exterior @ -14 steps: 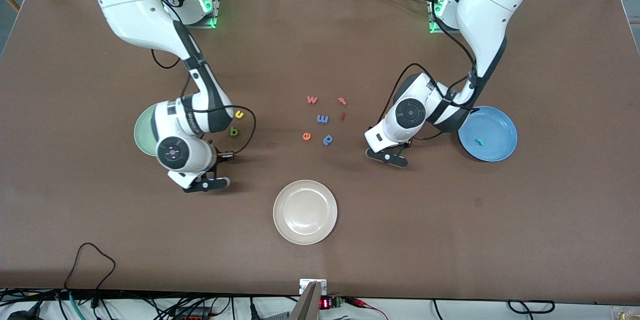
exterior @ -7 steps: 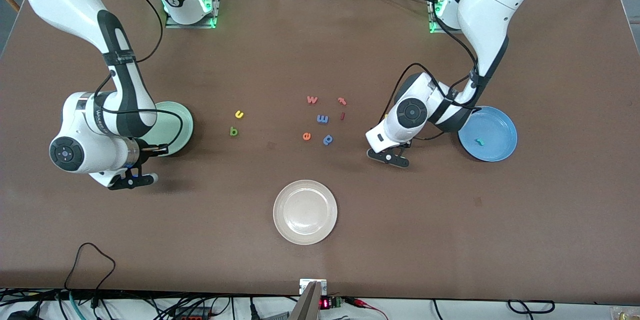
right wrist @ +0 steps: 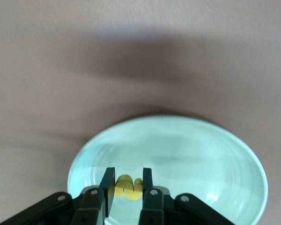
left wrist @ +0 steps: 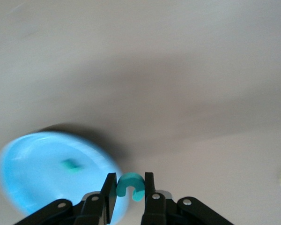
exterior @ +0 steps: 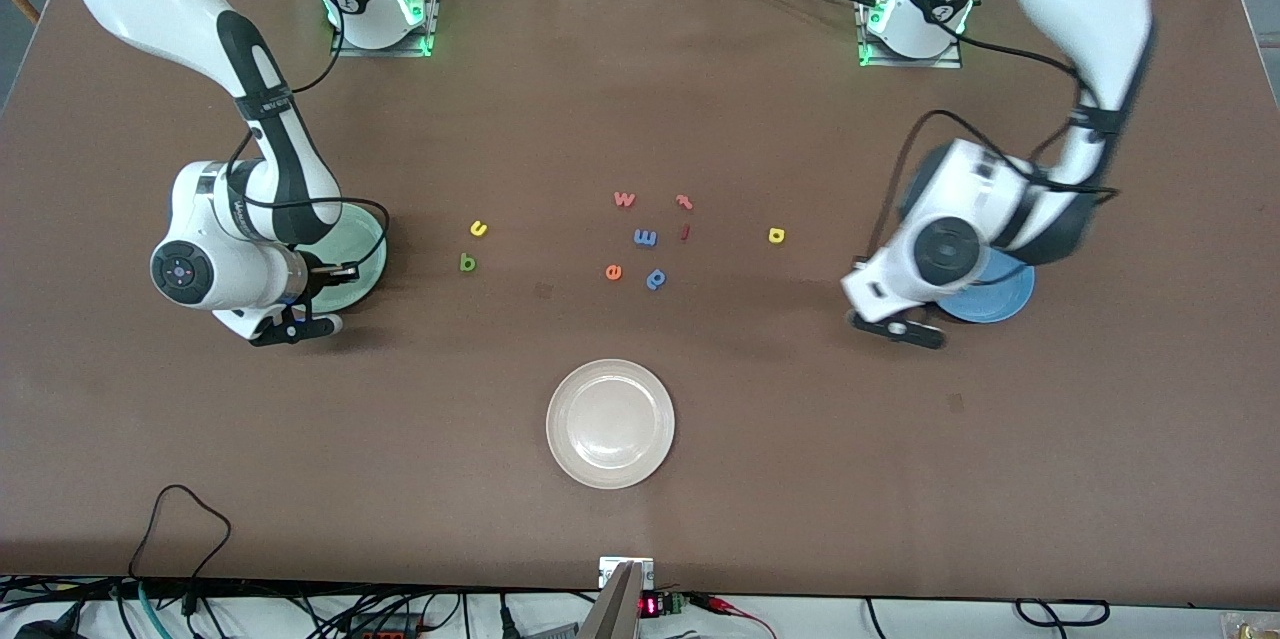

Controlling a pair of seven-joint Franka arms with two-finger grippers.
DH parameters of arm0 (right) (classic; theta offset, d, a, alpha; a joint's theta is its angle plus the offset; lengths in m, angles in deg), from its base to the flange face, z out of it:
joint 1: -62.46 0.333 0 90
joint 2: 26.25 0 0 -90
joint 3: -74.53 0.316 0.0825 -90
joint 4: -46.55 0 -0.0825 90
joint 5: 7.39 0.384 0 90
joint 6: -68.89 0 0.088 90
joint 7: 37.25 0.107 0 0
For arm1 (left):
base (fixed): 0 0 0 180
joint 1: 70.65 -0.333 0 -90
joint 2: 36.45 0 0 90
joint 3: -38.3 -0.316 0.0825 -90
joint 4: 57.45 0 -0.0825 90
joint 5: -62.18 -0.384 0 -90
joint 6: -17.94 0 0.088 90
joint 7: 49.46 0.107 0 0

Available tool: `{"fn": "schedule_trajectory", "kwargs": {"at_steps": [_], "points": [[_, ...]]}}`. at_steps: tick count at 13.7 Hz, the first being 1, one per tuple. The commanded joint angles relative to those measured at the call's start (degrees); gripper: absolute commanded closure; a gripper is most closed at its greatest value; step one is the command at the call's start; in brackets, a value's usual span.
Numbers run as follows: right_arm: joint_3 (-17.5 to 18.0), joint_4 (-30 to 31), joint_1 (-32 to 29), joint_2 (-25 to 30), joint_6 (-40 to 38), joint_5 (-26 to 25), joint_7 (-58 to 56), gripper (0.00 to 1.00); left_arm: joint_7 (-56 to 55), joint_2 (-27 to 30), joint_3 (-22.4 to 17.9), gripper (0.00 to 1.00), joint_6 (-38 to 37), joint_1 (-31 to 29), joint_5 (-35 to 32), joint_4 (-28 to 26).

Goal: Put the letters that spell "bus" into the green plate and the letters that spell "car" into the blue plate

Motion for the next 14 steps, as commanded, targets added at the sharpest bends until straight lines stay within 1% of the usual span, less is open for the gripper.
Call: {"fn": "schedule_trajectory", "kwargs": {"at_steps": [1,2,3,4,5,6,7,8,9,11,12,13,14], "points": [[-0.42,4.38,-0.75,3.66,1.11,-0.71,-0.19,0.87,2.42,1.44,1.04,0.83,1.53,-5.91,-2.70,-5.94],[-0.60,4.47,-1.19,3.57,1.98,-1.49,-0.37,0.87,2.42,2.22,1.12,0.82,3.37,-7.32,-2.89,-8.92],[-0.60,4.90,-1.54,3.31,3.38,-2.45,-0.37,0.86,2.42,4.40,1.04,0.80,4.87,-7.86,-2.89,-12.60],[-0.60,5.43,-1.98,2.96,4.88,-2.64,-0.37,0.86,2.42,6.08,1.13,0.77,6.27,-9.60,-2.89,-15.60],[-0.60,5.78,-1.98,2.17,6.63,-2.64,-0.37,0.86,2.42,7.23,1.30,0.60,6.46,-10.84,-2.89,-16.84],[-0.60,5.79,-2.07,1.38,7.69,-2.64,-0.28,0.85,2.33,7.59,1.30,0.01,6.03,-10.85,-2.89,-16.86],[-0.60,5.79,-2.07,1.03,7.70,-2.64,0.16,0.70,2.42,8.29,1.39,0.00,5.33,-10.85,-2.89,-16.51],[-0.60,5.53,-2.07,1.37,7.09,-2.20,1.03,0.15,2.25,8.64,2.09,0.00,4.19,-10.76,-2.80,-15.90],[-0.60,5.00,-1.98,2.59,5.26,-2.11,1.56,0.00,1.90,9.17,4.27,0.00,3.05,-10.85,-2.45,-14.93],[-0.16,1.85,-1.20,5.76,-1.58,-1.76,3.66,0.00,0.24,10.66,9.71,0.00,1.90,-10.85,0.00,-14.57],[0.45,0.18,0.20,6.55,-3.96,-1.76,4.63,0.00,-4.21,10.49,13.65,0.00,1.63,-10.85,3.58,-14.48],[0.54,-0.18,1.78,6.56,-3.46,-1.67,4.82,0.00,-9.83,10.06,16.22,0.00,2.15,-10.24,4.66,-14.48],[0.63,-0.19,3.19,5.95,-2.24,-0.02,5.17,0.00,-14.93,9.53,18.77,0.00,2.59,-9.37,4.76,-14.48]]}}
